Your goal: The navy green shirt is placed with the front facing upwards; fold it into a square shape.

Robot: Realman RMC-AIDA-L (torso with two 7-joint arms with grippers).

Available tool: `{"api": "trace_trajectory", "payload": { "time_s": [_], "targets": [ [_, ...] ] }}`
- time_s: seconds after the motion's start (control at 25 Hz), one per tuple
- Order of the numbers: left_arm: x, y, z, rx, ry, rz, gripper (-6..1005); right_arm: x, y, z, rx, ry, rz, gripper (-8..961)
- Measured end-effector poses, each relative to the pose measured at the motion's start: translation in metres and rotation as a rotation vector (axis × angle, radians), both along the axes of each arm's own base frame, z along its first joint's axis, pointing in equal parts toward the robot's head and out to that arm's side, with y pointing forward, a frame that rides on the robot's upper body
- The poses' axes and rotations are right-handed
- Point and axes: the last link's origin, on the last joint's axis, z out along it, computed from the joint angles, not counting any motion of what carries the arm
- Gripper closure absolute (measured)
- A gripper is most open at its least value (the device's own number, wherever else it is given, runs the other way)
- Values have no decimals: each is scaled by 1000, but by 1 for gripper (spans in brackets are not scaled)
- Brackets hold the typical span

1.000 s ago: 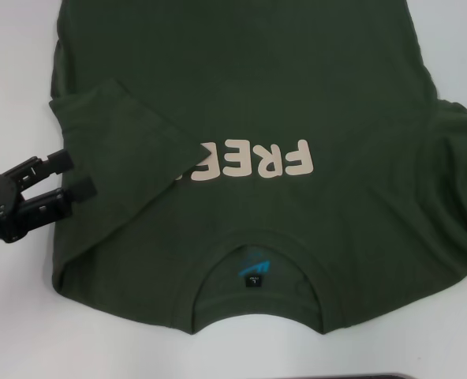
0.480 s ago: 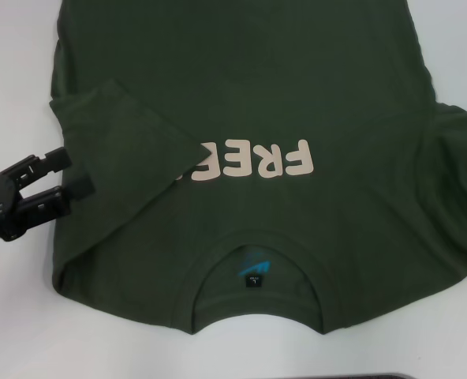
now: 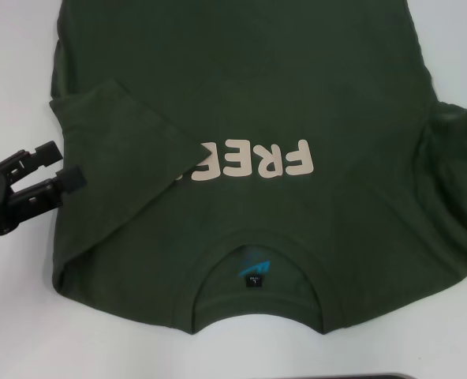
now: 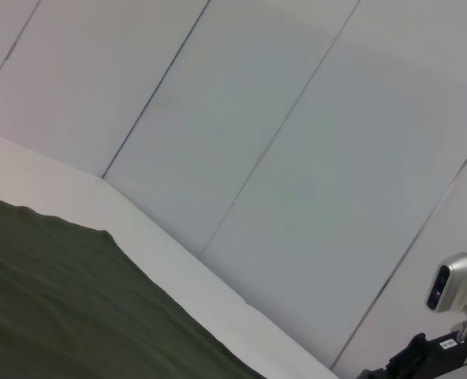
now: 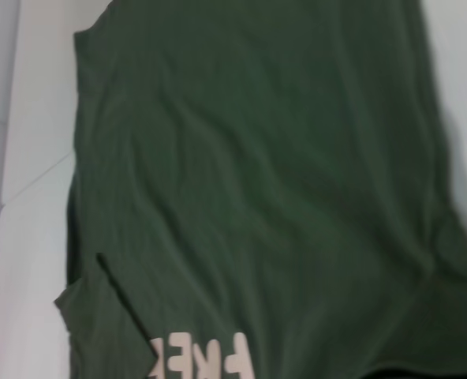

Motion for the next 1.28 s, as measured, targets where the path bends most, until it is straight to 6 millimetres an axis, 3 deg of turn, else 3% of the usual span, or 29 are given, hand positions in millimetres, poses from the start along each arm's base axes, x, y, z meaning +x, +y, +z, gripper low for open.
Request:
{"api": "trace_trajectory", "payload": {
  "time_s": [0.4, 0.6, 0.92, 1.12, 1.28],
  "targets": [
    [-1, 4, -1, 14, 8, 14, 80, -27, 14, -12, -17, 98, 48, 942],
    [-1, 5, 0, 16, 8, 13, 79, -36, 19, -28, 2, 201, 43, 942],
    [-1, 5, 0, 23, 6, 18, 79, -28, 19, -60, 11, 213, -22, 942],
    [-2, 5, 2, 32, 4, 23, 80, -22, 18, -70, 12, 208, -57, 941],
    [-3, 4, 2, 33, 4, 26, 80, -23, 18, -73, 19, 220, -62, 850]
  ]
}}
